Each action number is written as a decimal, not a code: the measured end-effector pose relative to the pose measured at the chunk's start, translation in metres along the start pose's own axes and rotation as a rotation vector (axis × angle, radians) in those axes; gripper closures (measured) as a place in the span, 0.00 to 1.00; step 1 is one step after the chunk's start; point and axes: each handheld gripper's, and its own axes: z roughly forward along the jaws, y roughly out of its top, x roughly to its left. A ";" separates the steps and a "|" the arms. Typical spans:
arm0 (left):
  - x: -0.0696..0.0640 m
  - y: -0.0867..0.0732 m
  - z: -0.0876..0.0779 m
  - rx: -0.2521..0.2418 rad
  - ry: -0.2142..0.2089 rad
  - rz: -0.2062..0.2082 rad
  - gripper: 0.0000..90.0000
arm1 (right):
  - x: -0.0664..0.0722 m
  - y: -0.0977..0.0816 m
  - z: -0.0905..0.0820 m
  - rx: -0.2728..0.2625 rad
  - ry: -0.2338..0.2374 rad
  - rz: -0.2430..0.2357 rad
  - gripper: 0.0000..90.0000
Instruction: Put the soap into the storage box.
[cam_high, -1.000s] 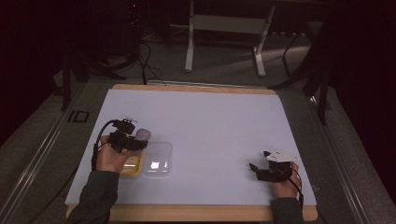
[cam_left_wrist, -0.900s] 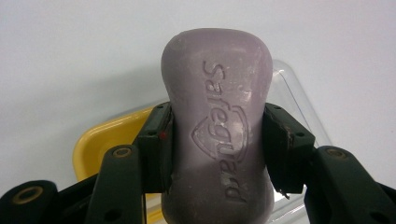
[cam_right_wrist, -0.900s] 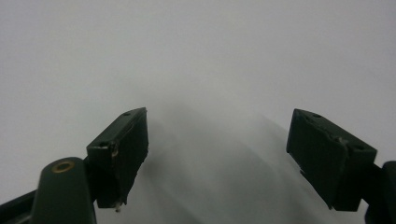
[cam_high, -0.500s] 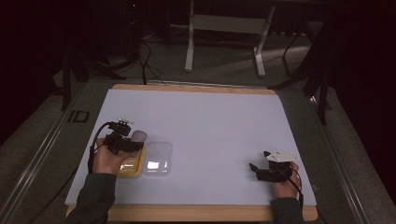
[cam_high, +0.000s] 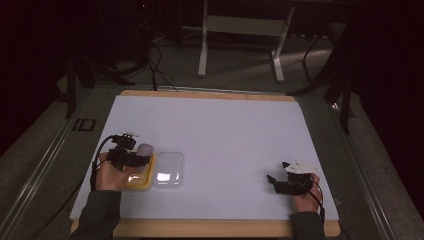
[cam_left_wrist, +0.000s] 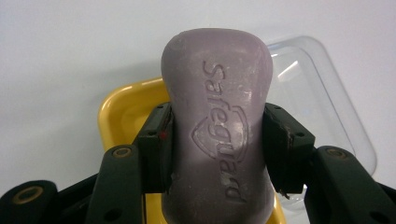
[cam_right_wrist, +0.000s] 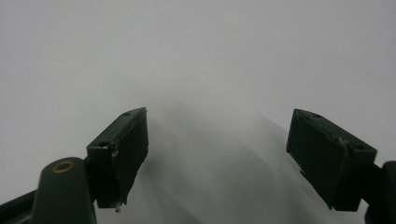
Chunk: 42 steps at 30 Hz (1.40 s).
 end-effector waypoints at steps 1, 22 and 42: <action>0.000 -0.001 0.000 0.001 0.000 -0.003 0.55 | 0.000 0.000 0.000 0.000 0.000 0.000 0.23; 0.007 -0.023 0.014 0.037 0.004 -0.039 0.55 | 0.001 0.000 0.000 0.001 -0.003 -0.001 0.23; 0.005 -0.030 0.023 0.066 0.069 -0.037 0.54 | 0.001 0.000 0.000 0.003 -0.004 -0.005 0.23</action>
